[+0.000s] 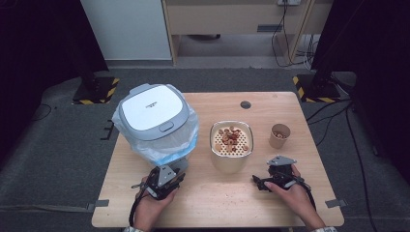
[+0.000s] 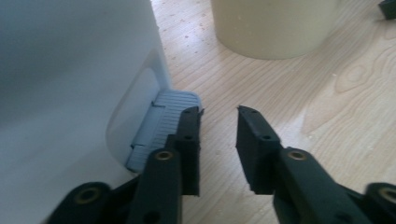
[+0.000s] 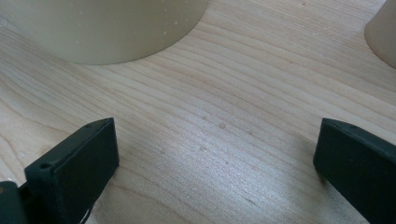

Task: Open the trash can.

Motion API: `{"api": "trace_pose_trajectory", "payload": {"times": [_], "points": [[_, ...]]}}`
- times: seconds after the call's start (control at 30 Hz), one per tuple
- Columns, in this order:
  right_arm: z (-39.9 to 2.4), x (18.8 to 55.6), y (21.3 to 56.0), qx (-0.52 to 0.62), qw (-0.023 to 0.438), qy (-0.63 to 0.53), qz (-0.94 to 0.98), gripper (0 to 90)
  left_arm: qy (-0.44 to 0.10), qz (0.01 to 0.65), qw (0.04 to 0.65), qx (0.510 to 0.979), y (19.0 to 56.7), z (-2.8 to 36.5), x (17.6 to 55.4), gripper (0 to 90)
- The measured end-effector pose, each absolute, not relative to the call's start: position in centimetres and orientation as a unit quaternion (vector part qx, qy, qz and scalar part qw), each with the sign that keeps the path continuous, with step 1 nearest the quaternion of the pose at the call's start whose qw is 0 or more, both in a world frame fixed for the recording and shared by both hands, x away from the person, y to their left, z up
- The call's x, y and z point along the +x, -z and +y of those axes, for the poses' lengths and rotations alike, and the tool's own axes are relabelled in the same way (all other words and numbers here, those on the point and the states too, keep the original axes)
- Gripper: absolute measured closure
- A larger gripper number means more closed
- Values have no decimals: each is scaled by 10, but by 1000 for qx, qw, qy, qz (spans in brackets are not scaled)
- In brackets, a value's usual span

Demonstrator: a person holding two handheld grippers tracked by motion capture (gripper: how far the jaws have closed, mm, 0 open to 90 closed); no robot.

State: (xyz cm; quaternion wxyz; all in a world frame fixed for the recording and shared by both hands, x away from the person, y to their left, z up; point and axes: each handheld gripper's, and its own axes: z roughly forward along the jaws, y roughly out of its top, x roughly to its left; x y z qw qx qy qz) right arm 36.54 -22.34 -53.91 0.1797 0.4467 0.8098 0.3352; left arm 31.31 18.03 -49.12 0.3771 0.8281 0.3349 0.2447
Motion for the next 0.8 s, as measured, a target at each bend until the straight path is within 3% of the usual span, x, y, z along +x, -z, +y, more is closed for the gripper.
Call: {"api": "trace_pose_trajectory", "payload": {"times": [0.07,0.23,0.47,0.8], "points": [[-224,365,539,445,180,-335,811,6,-231,358,379,821,494,177,312,754],[-224,364,539,444,178,-335,812,6,-231,345,354,838,499,172,315,820],[-224,363,539,442,177,-335,813,6,-243,304,351,852,499,154,309,838],[-224,363,539,441,177,-336,813,6,-266,318,375,829,491,164,319,845]]}}
